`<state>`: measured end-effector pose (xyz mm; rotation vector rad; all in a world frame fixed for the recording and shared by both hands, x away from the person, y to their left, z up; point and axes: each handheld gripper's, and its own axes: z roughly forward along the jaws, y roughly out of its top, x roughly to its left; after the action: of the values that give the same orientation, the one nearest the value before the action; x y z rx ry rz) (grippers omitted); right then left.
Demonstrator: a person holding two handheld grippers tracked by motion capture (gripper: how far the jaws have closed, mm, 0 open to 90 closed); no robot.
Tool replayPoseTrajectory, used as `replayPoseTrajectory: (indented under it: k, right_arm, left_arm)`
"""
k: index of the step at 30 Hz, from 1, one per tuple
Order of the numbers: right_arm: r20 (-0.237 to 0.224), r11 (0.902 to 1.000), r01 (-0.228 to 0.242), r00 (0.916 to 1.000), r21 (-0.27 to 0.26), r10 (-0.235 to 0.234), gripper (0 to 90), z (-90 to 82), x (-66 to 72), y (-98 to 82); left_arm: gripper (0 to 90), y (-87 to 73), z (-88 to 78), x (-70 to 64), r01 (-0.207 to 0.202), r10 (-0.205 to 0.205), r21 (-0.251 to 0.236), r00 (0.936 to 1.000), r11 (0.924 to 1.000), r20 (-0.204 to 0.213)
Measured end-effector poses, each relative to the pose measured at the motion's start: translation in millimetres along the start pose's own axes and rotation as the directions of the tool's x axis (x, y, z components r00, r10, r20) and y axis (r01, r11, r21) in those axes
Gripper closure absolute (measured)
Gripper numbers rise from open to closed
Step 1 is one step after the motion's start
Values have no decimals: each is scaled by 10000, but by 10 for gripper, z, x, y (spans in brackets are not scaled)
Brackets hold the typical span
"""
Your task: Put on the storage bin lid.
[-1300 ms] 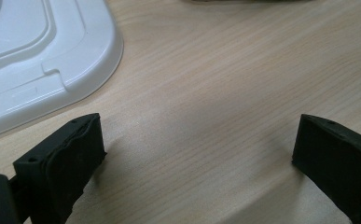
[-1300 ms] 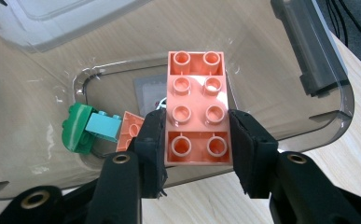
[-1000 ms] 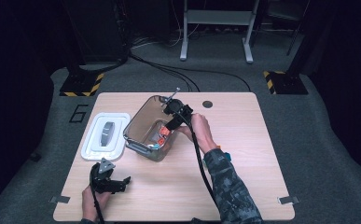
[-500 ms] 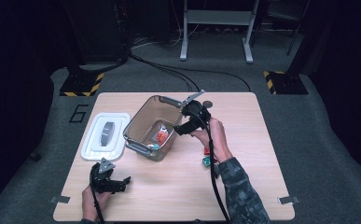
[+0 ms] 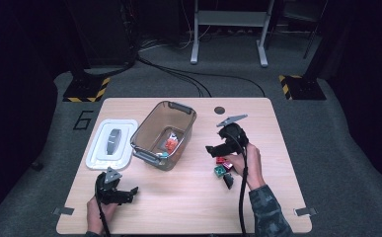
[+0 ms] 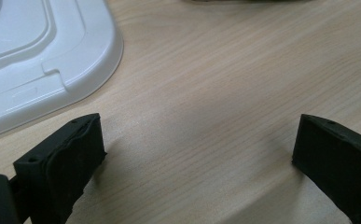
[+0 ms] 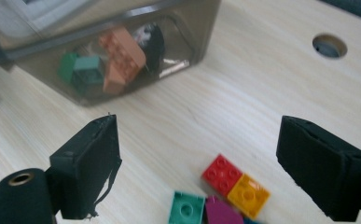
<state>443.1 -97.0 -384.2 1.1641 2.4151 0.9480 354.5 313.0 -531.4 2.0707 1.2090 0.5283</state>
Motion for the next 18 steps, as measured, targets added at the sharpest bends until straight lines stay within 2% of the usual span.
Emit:
replayPoseTrajectory:
  k: [7, 18]
  right_arm:
    - [114, 9971, -705, 9975, 277, 702, 109, 52, -87, -369]
    - [458, 9903, -1118, 9931, 819, 1083, 118, 184, -73, -821]
  left_arm:
    - [18, 0, -1, 1, -21, 21, 7, 10000, 10000, 0]
    - [18, 1, -1, 1, -33, 33, 10, 10000, 10000, -3]
